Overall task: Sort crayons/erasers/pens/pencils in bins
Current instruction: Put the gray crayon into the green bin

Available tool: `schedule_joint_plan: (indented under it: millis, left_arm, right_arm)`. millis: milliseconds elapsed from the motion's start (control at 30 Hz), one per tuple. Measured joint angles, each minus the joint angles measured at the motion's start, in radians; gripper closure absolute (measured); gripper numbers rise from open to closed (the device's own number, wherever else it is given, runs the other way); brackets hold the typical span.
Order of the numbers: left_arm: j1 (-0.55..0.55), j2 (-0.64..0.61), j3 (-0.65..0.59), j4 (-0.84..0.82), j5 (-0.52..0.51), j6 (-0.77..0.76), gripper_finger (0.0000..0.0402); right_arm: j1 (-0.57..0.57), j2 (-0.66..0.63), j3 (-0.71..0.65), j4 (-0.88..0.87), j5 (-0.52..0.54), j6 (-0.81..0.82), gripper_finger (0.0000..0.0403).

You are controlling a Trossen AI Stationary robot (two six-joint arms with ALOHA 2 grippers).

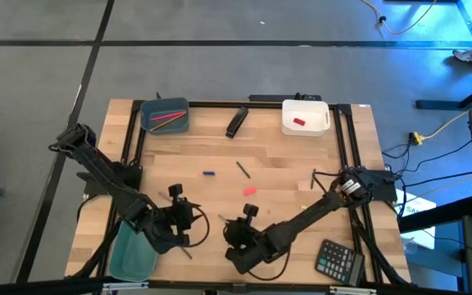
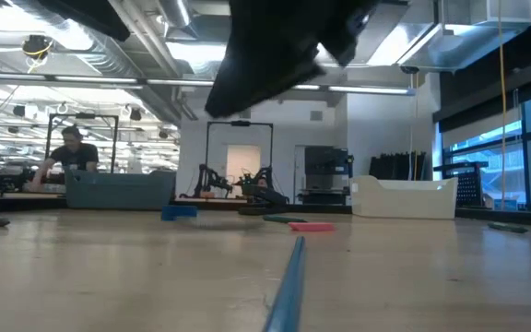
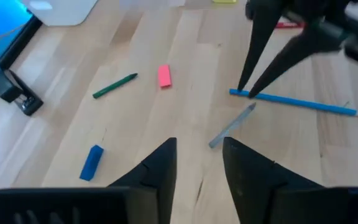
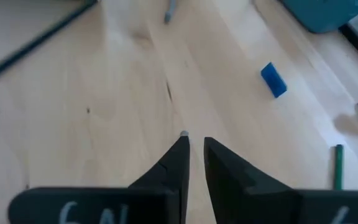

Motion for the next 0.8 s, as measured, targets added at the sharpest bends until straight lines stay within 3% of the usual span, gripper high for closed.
schedule_joint_plan:
  millis: [167,400,600,800]
  left_arm:
    - [0.032,0.0,0.0,0.072,0.054,0.134,0.0234]
    - [0.13,0.115,0.0,0.263,0.282,0.325,0.021]
    - [0.227,0.257,0.0,0.284,0.416,0.443,0.021]
    - [0.333,0.341,0.0,0.427,0.621,0.578,0.021]
  right_arm:
    - [0.009,-0.019,0.001,-0.021,-0.006,0.003,0.035]
    - [-0.002,-0.02,0.001,-0.122,-0.205,0.129,0.035]
    - [0.076,-0.026,0.002,-0.323,-0.184,0.326,0.035]
    - [0.199,-0.027,0.002,-0.56,-0.066,0.637,0.0349]
